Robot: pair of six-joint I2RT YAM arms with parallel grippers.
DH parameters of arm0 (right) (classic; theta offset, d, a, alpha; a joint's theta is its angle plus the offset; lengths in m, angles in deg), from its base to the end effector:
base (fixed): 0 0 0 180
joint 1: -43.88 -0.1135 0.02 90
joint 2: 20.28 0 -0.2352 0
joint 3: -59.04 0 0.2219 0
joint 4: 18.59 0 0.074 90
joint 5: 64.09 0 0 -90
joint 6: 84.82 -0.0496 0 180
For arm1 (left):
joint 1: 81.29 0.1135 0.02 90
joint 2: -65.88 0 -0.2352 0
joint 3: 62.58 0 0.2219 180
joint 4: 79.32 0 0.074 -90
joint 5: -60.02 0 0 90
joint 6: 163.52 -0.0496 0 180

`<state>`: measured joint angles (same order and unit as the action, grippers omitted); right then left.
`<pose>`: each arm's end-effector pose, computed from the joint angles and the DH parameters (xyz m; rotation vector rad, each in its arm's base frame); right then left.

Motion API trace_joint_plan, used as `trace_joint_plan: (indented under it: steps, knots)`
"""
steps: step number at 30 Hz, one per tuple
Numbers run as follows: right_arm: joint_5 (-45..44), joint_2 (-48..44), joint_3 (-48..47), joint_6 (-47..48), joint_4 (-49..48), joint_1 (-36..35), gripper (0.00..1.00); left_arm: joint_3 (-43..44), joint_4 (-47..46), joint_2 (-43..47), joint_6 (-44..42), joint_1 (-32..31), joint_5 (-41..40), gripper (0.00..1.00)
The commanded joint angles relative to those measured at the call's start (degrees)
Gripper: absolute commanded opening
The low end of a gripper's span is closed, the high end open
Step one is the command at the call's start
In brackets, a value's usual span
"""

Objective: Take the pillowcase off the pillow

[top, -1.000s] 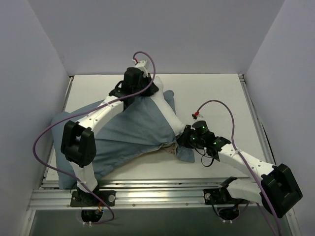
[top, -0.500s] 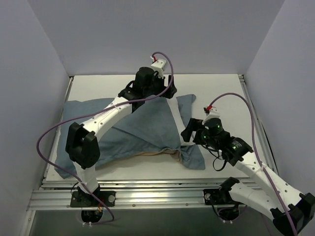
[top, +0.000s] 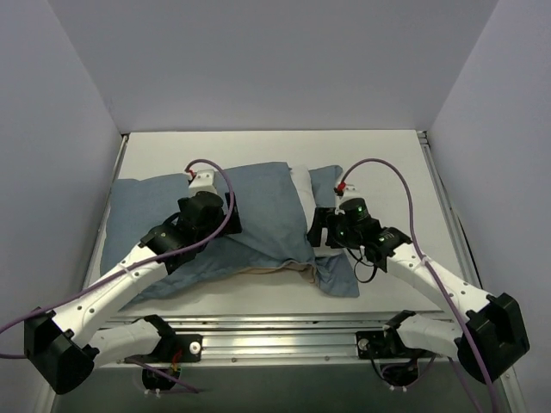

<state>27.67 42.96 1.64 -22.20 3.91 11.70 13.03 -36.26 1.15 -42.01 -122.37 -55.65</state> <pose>0.2054 0.1310 0.2423 -0.1089 2.1316 0.6611 0.1935 -0.1402 0.3049 -0.0868 2.0831 -0.2964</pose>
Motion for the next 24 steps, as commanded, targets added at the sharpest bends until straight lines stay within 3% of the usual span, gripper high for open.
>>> trace_joint_plan:
  steps: [1,3,4,6,7,10,14,17,20,24]
  knots:
    - [11.82,3.1,2.33,3.38,-9.33,0.37,0.77,-7.77,3.48,2.33,7.78,2.22,-3.07,0.94]
    - [15.45,4.08,3.39,3.64,-11.46,0.28,0.68,-9.99,-0.8,0.32,7.61,3.81,-2.02,0.94]
    - [16.86,4.69,4.0,3.47,-12.68,-0.16,0.53,-10.52,-2.14,-1.0,7.43,5.9,-1.41,0.94]
    - [18.37,4.61,4.45,3.38,-13.22,-1.03,0.34,-10.18,-8.63,-5.65,6.12,7.76,1.22,0.94]
    - [18.02,4.09,4.62,3.29,-13.05,-2.34,0.2,-9.22,-11.27,-7.15,5.5,8.9,2.02,0.94]
    - [16.44,1.63,5.06,2.33,-12.87,-4.63,0.02,-5.8,-21.03,-13.57,1.73,9.79,5.0,0.94]
    - [15.03,-0.84,7.34,-1.09,-14.71,-8.59,0.0,6.4,-25.78,-21.56,-4.59,9.97,9.66,0.95]
    - [14.07,-1.46,8.58,-3.81,-17.44,-9.82,0.0,9.07,-26.41,-22.2,-5.14,9.97,14.92,0.95]
    - [11.35,-1.37,8.49,-4.79,-18.76,-11.32,0.0,6.45,-26.41,-18.43,-4.27,9.09,17.14,0.95]
    - [7.13,-0.75,6.12,-4.18,-18.59,-11.59,0.0,-0.76,-22.03,-7.12,-1.37,7.6,18.2,0.96]
